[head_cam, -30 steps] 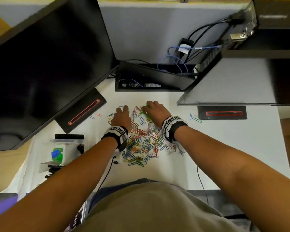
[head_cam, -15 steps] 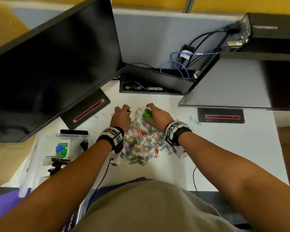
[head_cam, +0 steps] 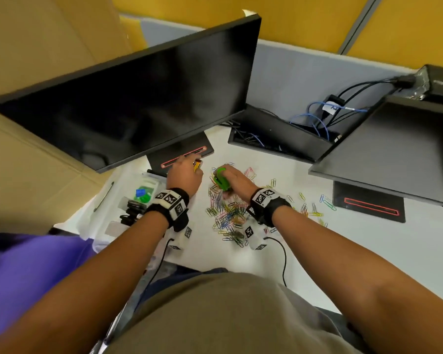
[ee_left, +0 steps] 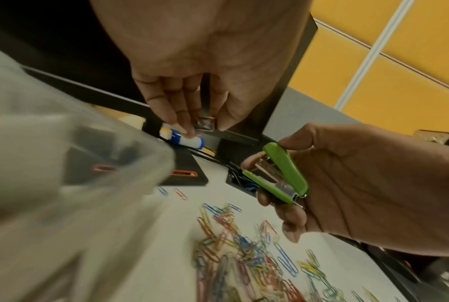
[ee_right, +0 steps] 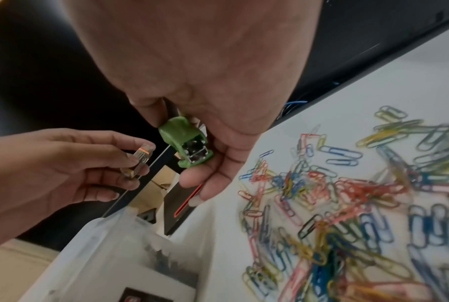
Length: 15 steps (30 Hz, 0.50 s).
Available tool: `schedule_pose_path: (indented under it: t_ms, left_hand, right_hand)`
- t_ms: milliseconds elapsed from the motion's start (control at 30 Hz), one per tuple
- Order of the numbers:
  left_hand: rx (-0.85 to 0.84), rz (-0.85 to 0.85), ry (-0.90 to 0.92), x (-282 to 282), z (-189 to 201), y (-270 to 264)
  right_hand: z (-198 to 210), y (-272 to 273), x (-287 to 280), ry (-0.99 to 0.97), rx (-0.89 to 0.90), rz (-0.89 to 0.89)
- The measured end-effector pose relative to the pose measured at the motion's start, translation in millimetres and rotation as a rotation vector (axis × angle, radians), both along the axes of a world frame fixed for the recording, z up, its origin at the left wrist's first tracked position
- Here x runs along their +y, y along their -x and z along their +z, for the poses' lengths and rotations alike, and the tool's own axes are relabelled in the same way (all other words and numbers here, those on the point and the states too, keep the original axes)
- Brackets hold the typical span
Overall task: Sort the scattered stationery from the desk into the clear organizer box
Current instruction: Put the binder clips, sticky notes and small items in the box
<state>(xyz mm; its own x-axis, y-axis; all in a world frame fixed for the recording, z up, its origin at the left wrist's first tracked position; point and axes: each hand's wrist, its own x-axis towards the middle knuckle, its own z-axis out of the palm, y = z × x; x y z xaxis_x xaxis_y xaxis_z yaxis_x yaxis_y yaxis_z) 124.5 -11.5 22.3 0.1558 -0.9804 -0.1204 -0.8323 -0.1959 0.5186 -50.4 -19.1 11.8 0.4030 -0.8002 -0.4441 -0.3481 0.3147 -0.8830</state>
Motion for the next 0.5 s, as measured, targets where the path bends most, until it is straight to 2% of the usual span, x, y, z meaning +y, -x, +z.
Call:
schedule_pose_path:
  t_ms: [233, 333, 500]
  left_hand:
    - [-0.039, 0.156, 0.091, 37.6, 6.4, -56.2]
    - [-0.112, 0.221, 0.125, 47.7, 5.1, -85.6]
    - [-0.351, 0.172, -0.057, 54.3, -4.0, -120.9]
  right_hand:
    - [14.4, -48.4, 21.4, 0.008, -0.080, 0.061]
    - [18.8, -63.1, 26.7, 0.042, -0.045, 0.104]
    - [23.5, -88.4, 33.1, 0.032, 0.006, 0.062]
